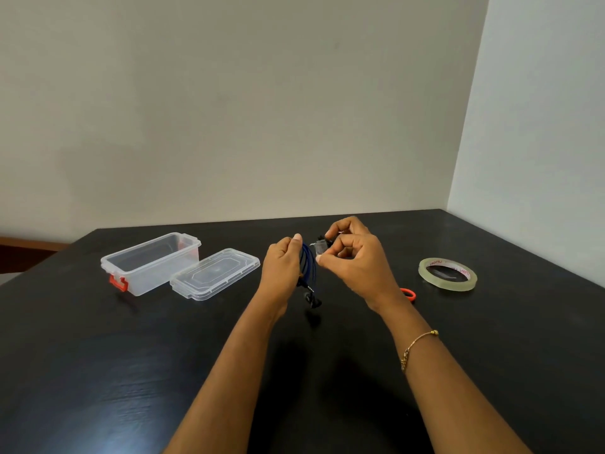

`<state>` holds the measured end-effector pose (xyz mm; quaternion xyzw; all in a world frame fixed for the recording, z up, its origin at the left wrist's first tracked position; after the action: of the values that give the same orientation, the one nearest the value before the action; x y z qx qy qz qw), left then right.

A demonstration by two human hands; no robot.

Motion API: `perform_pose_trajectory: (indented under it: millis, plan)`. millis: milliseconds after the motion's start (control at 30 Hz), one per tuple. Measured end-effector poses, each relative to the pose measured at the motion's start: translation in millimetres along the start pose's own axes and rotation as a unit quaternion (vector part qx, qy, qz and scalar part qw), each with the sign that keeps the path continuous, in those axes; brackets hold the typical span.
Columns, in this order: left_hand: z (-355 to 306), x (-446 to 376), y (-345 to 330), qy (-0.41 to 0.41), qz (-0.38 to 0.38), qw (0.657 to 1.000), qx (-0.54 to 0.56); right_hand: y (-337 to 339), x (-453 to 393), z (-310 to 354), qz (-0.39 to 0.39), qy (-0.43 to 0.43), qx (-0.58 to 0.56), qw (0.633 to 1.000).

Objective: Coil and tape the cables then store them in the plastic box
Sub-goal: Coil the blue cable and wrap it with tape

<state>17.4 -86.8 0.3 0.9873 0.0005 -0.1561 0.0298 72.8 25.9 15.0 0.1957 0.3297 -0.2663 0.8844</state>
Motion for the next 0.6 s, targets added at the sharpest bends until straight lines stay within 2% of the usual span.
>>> perform_pose_trajectory:
  millis: [167,333,500,600]
  plan:
    - [-3.1,0.3,1.1,0.025,0.010,1.000,0.016,-0.8,-1.2,-7.4,0.038,-0.033,0.042,0.998]
    - [5.4,-2.3,2.4,0.101,0.102,0.990,-0.011,-0.6,0.3,-14.2,0.117,-0.074,0.069,0.988]
    - [5.8,-0.6,1.1,0.106,0.111,0.988,-0.014,3.4,0.3,-13.4,0.099,-0.188,-0.061,0.975]
    - [4.9,0.8,-1.4,0.106,0.099,0.989,0.010,2.7,2.0,-14.5,0.054,-0.303,-0.168,0.936]
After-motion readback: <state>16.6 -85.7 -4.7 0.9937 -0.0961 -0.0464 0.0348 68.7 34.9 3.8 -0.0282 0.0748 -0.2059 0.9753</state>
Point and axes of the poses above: each hand's wrist, its own x-axis away from the middle knuckle, its own y-axis out of the back of the hand, z = x × y, the point moved 3 cm from there along -x, towards the middle knuckle, and after that the axes turned 12 degrees about -z, right-handed, at the moved point
